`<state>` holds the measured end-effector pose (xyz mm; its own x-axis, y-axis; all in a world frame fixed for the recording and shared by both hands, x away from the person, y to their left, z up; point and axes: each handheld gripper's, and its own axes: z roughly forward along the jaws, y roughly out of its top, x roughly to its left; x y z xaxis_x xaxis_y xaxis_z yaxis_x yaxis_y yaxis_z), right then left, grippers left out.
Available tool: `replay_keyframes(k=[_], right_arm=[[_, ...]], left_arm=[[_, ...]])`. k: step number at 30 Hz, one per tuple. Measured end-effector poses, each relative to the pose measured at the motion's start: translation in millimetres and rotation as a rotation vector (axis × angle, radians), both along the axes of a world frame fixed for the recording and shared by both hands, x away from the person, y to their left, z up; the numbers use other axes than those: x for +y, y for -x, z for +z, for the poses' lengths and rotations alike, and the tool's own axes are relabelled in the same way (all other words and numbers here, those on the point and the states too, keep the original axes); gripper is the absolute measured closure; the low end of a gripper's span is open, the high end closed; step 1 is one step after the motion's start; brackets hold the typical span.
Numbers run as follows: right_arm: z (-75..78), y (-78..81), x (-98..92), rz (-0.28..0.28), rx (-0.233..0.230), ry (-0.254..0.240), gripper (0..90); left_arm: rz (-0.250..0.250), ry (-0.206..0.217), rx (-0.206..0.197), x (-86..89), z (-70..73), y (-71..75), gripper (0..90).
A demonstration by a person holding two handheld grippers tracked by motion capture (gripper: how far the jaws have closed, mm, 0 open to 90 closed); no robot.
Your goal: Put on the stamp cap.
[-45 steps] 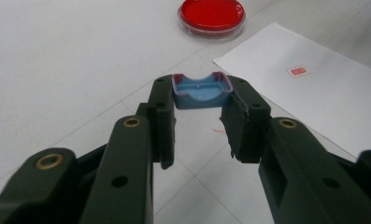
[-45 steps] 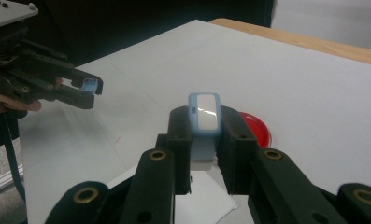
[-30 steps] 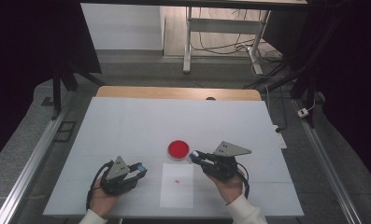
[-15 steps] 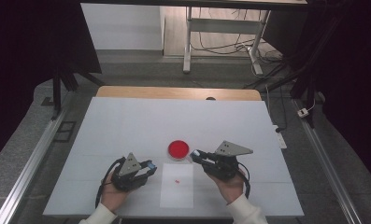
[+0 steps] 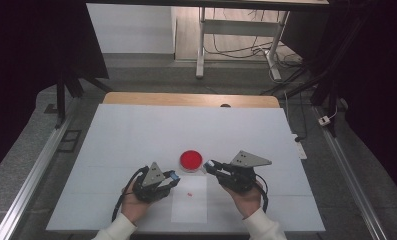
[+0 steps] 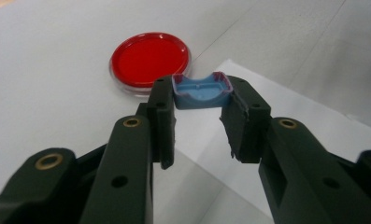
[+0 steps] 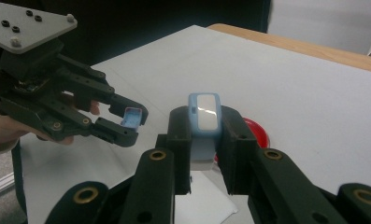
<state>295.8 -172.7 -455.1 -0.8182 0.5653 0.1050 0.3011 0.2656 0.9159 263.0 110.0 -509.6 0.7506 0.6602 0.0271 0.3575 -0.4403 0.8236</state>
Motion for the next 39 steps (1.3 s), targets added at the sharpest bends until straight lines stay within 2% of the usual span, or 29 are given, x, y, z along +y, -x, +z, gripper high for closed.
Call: replay_keyframes(k=[15, 23, 27, 39], right_arm=[[-0.8, -0.2, 0.5, 0.001, -0.003, 0.0, 75.2], [-1.8, -0.2, 0.8, -0.004, -0.002, -0.001, 75.2], [-0.7, 0.3, 1.1, 0.002, 0.002, -0.006, 75.2], [-3.9, 3.5, 7.9, 0.0, 0.016, -0.005, 75.1]], left_arm=[[-0.042, 0.005, -0.005, -29.4, -0.8, -9.5, 65.0], [-0.059, 0.015, -0.002, -41.8, -3.5, -9.1, 65.0], [-0.072, 0.003, -0.008, -48.0, -4.7, -7.0, 65.0], [-0.043, 0.0, -0.03, -51.9, -6.8, -8.4, 65.0]])
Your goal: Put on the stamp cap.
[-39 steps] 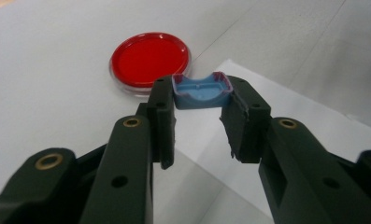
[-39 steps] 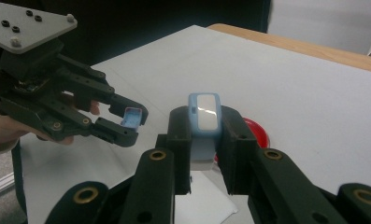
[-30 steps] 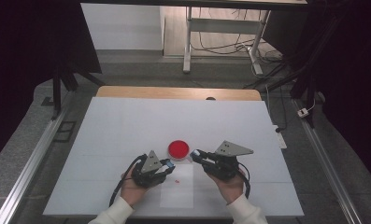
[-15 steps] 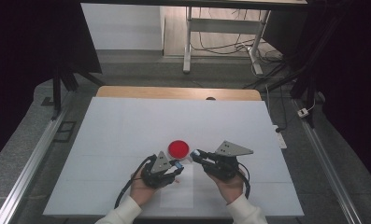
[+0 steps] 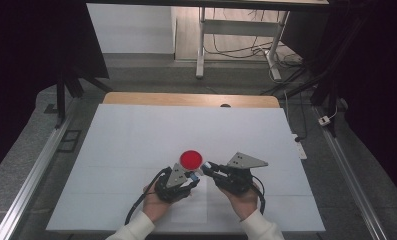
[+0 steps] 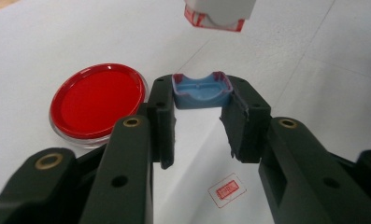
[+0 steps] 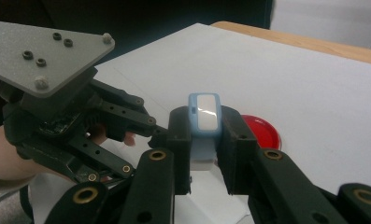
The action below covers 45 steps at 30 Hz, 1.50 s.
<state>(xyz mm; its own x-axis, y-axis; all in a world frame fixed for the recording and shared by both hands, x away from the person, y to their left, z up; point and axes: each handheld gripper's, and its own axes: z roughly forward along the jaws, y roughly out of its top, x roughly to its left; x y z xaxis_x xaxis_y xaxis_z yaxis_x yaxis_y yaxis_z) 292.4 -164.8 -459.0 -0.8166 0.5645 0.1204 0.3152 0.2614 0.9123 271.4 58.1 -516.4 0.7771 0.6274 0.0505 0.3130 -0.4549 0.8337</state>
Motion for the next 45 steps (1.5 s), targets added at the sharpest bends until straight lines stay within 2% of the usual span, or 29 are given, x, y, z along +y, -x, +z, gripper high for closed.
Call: replay_keyframes(k=[11, 20, 45], right_arm=[[-4.2, 5.7, 12.8, -0.032, 0.026, 0.014, 75.2], [-7.2, 6.6, 17.1, -0.087, 0.051, 0.008, 75.2], [-11.5, 7.6, 22.1, -0.105, 0.093, 0.014, 75.2]], left_arm=[[0.007, -0.004, -0.017, -1.0, -0.3, 1.6, 65.0], [0.017, -0.005, -0.029, -2.9, -1.2, 2.4, 65.0], [0.026, -0.027, -0.037, -5.8, -3.5, 3.1, 65.0]])
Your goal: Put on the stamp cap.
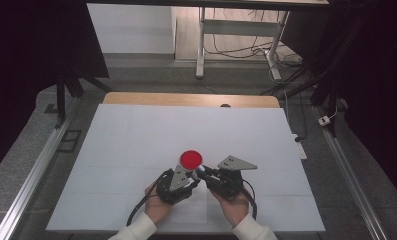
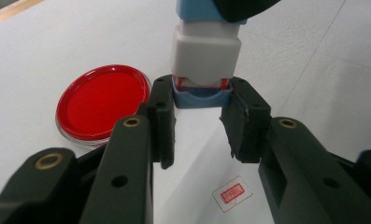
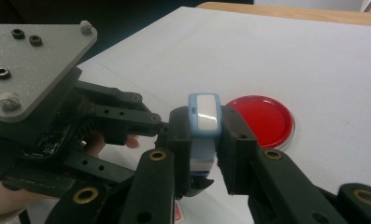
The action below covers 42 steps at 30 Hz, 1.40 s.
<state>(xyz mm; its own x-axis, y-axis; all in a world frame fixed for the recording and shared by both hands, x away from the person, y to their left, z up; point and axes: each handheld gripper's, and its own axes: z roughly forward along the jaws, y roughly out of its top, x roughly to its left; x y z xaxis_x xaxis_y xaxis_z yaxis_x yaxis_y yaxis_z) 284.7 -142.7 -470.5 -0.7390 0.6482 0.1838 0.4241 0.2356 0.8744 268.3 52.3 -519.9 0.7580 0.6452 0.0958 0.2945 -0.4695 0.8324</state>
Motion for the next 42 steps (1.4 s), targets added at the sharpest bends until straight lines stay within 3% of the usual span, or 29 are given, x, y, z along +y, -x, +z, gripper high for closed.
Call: replay_keyframes(k=[18, 31, 42], right_arm=[[-1.8, -0.3, 1.3, 0.002, 0.025, 0.009, 75.2], [1.5, -1.2, 0.2, 0.015, 0.047, 0.007, 75.3], [1.0, -4.1, -3.4, 0.016, 0.089, -0.026, 75.4]], left_arm=[[0.004, -0.02, -0.019, -1.4, -0.4, 1.9, 65.2], [-0.006, -0.039, -0.068, -2.0, 1.4, 5.5, 65.4], [0.0, -0.044, -0.104, -4.0, 2.7, 8.7, 65.5]])
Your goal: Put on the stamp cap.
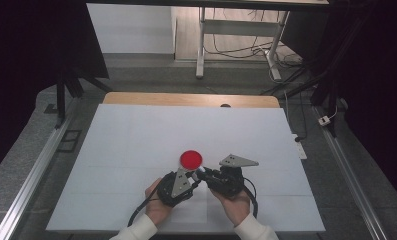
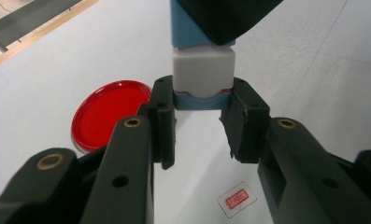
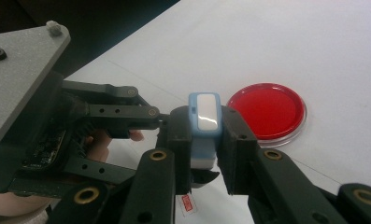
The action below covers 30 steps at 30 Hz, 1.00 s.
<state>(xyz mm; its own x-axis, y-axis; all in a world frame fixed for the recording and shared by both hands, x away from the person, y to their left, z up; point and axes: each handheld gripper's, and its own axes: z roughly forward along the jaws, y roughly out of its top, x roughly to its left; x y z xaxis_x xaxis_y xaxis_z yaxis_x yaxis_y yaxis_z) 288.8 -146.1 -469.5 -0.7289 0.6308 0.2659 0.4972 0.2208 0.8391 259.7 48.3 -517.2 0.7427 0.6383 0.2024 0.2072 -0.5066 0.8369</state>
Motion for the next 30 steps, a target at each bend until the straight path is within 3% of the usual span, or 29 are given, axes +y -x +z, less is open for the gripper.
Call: replay_keyframes(k=[12, 22, 30], right_arm=[[2.5, -0.1, -1.6, 0.0, 0.013, -0.025, 75.5], [3.5, -0.6, -2.8, -0.003, 0.004, -0.025, 75.4], [4.9, -1.4, -4.9, -0.002, 0.014, -0.044, 75.4]], left_arm=[[0.012, 0.015, -0.043, 0.0, 1.3, 3.7, 65.7], [0.002, 0.027, -0.019, 1.1, -1.8, 1.5, 65.6], [0.011, 0.032, -0.051, 1.0, -1.1, 3.7, 65.6]])
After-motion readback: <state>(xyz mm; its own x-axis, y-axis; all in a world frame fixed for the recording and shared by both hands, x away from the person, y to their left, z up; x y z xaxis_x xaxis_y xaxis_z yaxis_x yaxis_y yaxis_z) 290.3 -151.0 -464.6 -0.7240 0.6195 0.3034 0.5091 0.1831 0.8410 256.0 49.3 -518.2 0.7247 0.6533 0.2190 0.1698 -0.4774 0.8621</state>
